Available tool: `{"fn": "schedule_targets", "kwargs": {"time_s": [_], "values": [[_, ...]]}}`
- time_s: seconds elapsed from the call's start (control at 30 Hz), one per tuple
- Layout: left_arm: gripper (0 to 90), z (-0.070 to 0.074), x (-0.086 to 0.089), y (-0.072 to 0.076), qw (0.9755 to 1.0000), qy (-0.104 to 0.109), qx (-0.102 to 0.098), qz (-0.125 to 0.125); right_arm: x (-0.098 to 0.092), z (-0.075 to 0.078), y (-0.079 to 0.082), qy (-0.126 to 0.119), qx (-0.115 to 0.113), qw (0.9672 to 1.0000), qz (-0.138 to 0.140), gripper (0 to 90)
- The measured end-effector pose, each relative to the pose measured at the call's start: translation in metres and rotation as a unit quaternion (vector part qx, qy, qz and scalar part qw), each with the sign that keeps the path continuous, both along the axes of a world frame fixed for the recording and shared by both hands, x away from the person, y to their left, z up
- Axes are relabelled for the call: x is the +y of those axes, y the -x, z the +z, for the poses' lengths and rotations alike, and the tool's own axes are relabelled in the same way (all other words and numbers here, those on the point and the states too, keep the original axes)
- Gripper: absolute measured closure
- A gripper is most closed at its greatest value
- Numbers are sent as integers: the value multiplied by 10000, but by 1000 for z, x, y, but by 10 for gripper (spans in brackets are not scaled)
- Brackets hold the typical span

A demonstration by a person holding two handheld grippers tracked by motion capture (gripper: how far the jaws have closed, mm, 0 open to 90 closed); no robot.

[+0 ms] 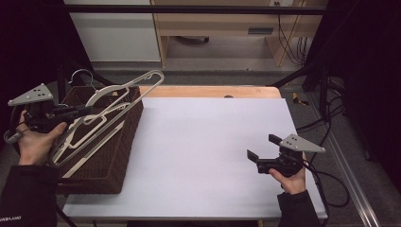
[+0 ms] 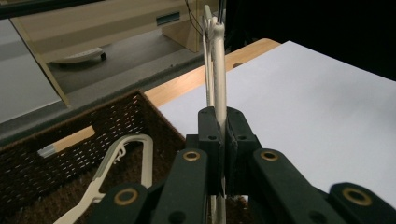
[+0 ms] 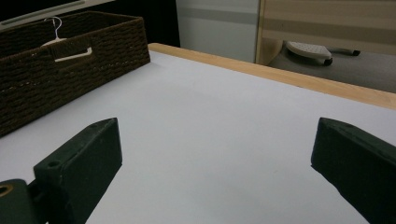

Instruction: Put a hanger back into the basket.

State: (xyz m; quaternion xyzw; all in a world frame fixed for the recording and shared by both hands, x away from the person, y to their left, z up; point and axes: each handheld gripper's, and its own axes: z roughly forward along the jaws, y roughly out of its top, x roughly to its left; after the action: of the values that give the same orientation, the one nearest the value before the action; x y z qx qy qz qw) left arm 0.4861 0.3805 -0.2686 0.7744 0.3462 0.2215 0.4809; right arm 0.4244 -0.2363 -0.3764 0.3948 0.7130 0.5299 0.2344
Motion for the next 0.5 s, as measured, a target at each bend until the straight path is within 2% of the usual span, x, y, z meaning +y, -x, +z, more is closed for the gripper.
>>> {"fn": "schedule_targets", "kwargs": {"time_s": [0.3,0.5], "values": [[866,-18,30,-11,9993,-188,220,216,1,-1,-1,20,13,10000,-1,23],[866,-24,54,-10,9990,-100,224,371,3,-2,-1,20,38,10000,0,22]]}}
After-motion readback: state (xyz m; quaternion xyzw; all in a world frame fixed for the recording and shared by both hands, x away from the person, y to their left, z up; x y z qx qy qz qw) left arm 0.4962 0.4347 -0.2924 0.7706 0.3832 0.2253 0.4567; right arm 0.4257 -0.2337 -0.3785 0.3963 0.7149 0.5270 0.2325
